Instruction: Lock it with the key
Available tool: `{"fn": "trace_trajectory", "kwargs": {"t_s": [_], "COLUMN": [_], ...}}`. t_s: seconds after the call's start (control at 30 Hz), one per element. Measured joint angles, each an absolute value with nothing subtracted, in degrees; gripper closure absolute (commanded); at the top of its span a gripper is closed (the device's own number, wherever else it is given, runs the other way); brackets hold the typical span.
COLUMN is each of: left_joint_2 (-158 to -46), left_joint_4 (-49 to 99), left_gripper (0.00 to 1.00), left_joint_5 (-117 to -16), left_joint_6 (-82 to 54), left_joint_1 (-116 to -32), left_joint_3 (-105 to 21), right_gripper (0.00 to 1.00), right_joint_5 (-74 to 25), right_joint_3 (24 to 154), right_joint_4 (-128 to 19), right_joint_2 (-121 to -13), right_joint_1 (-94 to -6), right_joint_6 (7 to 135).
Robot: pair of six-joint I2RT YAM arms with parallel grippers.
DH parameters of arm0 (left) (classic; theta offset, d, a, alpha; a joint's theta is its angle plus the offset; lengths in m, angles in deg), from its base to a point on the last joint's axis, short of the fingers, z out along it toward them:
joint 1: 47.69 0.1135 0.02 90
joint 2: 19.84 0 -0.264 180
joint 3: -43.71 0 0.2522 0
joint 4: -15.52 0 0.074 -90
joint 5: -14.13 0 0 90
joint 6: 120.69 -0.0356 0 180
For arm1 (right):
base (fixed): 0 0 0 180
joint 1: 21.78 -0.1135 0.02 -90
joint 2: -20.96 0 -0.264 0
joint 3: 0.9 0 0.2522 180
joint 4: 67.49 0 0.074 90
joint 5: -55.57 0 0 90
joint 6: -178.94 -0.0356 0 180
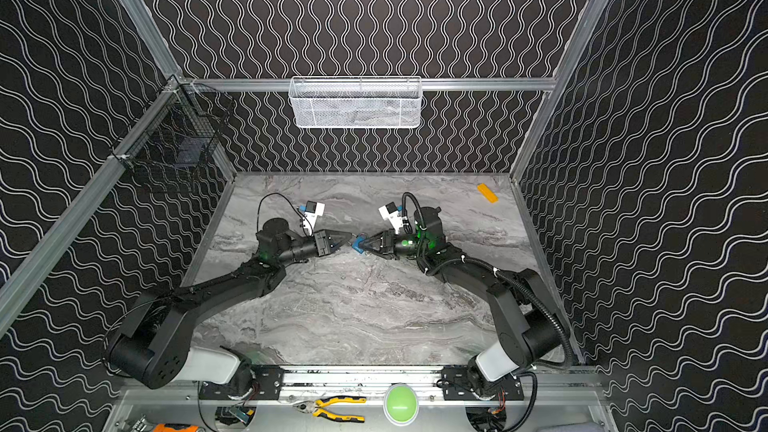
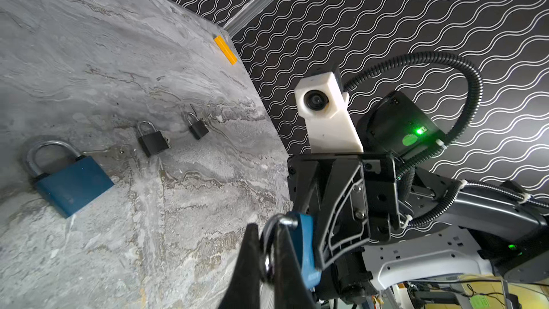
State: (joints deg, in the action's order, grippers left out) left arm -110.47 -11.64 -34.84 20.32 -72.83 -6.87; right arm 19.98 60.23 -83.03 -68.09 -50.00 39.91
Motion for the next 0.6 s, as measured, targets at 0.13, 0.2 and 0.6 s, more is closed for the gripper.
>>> {"fn": "trace_trajectory", "kwargs": {"t_s": [0.13, 0.2, 0.6], "left_joint_2": [-110.14, -110.14, -107.54], "left_joint_4": [-10.13, -9.19, -3.16], "left_gripper": [1.00, 1.00, 0.71], "left_joint_5": [-37.79, -39.47, -40.17], "left_joint_6": [20.25, 20.14, 17.96], "left_joint_1": [-74.17, -74.89, -75.21], "left_joint_3": [-6.87, -6.89, -8.40], "right_gripper": [1.00, 1.00, 1.00], "right_joint_5": [20.03, 20.03, 20.46], "right_joint_3": [60.23, 60.30, 59.86], "right_joint_4": [-82.29, -81.81, -79.88], "right_joint_2": [-68.68, -69.08, -67.66], "right_joint_1": [-50.00, -50.00, -49.83], "right_joint_6": [40.41, 40.52, 43.97]}}
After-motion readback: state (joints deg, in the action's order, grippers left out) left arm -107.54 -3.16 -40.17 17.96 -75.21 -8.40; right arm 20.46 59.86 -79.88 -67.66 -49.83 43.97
